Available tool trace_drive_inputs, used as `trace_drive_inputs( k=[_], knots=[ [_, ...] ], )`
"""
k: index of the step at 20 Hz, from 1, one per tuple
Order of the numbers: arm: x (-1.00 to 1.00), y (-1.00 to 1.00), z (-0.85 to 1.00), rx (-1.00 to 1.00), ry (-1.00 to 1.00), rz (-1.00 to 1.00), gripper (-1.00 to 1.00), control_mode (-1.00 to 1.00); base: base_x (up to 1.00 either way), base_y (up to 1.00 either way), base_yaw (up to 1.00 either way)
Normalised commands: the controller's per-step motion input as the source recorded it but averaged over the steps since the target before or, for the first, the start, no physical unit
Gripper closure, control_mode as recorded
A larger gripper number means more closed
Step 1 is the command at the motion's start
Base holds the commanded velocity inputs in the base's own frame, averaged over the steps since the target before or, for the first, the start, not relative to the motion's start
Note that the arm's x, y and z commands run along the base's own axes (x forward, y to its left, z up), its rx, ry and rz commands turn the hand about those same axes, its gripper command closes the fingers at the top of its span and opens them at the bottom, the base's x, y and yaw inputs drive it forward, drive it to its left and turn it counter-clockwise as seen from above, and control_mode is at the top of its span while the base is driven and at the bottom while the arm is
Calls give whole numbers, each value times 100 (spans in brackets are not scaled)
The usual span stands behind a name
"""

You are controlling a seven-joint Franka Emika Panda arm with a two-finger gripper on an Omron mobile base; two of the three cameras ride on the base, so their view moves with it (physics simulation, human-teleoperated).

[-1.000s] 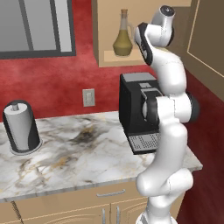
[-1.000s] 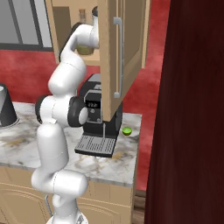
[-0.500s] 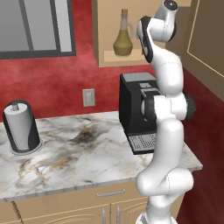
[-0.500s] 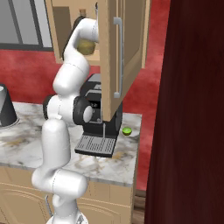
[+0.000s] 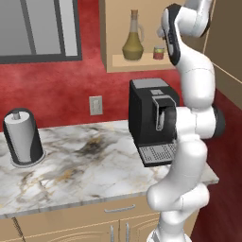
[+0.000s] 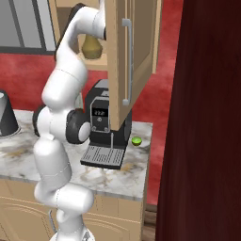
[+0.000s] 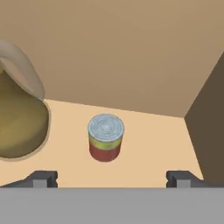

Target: Pick the canned food and jam from the counter and place them in the cabinets closest to them.

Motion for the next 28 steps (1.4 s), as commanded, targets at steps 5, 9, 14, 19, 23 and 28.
trace_drive_inputs(
  k=[5,9,14,19,23,28],
  knots=[
    [-100,25,-79,-17,-8,0,-100,-100,0,0,0],
    [-100,33,-99,-23,-4,0,-100,-100,0,0,0],
    [-100,33,-100,-23,-3,0,-100,-100,0,0,0],
    [-79,2,-52,-6,-21,-2,-100,-100,0,0,0],
    [0,0,0,0,0,0,-100,-100,0,0,0],
    [0,0,0,0,0,0,-100,100,-10,0,0]
  ],
)
